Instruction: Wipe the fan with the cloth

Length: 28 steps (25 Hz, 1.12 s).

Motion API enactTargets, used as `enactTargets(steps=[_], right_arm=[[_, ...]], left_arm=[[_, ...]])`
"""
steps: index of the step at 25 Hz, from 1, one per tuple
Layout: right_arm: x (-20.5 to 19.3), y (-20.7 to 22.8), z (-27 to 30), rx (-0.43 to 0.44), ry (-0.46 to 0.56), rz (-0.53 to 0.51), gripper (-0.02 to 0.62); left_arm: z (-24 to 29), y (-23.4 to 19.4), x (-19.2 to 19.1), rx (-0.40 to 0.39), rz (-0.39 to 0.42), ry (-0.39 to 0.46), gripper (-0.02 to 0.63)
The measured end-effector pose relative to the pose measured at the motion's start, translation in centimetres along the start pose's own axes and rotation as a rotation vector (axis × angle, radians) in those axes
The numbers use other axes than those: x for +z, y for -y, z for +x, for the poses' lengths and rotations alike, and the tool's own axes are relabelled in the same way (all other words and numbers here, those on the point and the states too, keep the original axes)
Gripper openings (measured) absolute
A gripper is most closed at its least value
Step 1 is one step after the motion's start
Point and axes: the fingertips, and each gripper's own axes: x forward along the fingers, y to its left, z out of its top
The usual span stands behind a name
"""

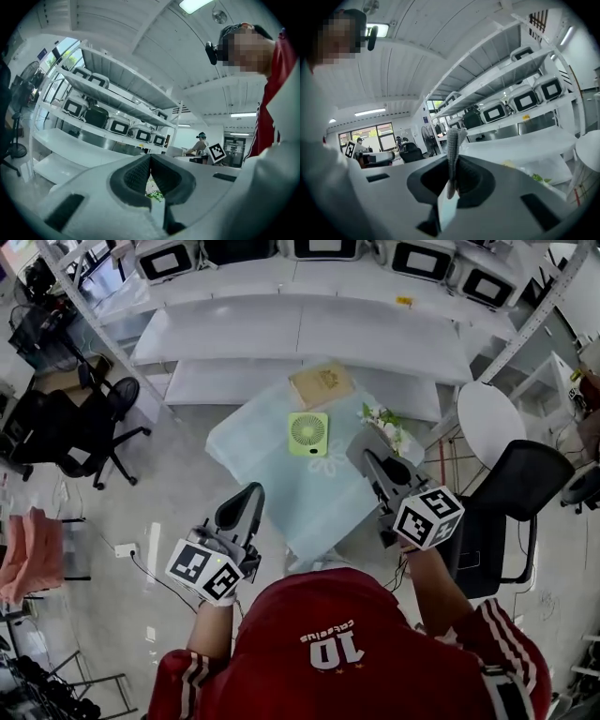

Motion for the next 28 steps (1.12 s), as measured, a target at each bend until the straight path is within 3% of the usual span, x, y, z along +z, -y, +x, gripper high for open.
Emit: enactTargets(steps=[7,13,18,23,28], right_arm=[[-0.6,5.9,3.8,0.076,-0.043,0.049,0.021],[-3.8,8.1,7.6,0.106,-0.069,0.179,0.021],[-6.8,7.5,10.8,0.124,-0.131,0.159,0.021],[-9.6,7.4,13.0,0.148,-0.214,0.082,0.021],[-12.0,8.1,14.9,0.156,-0.275,0.088,0.021]], left_arm=[[6.9,-1.5,0.2,0.094,0.035,0.015,0.002],[10.5,-3.7,-0.4,0.152,0.043,0.074,0.002],[10.7,-4.3,-1.2,0.135,0.068,0.1,0.003],[9.3,-6.1,-3.1,0.229,-0.006,0.128,0.003],[9.2,-6.9,-5.0,0.279,-0.031,0.102,0.005]])
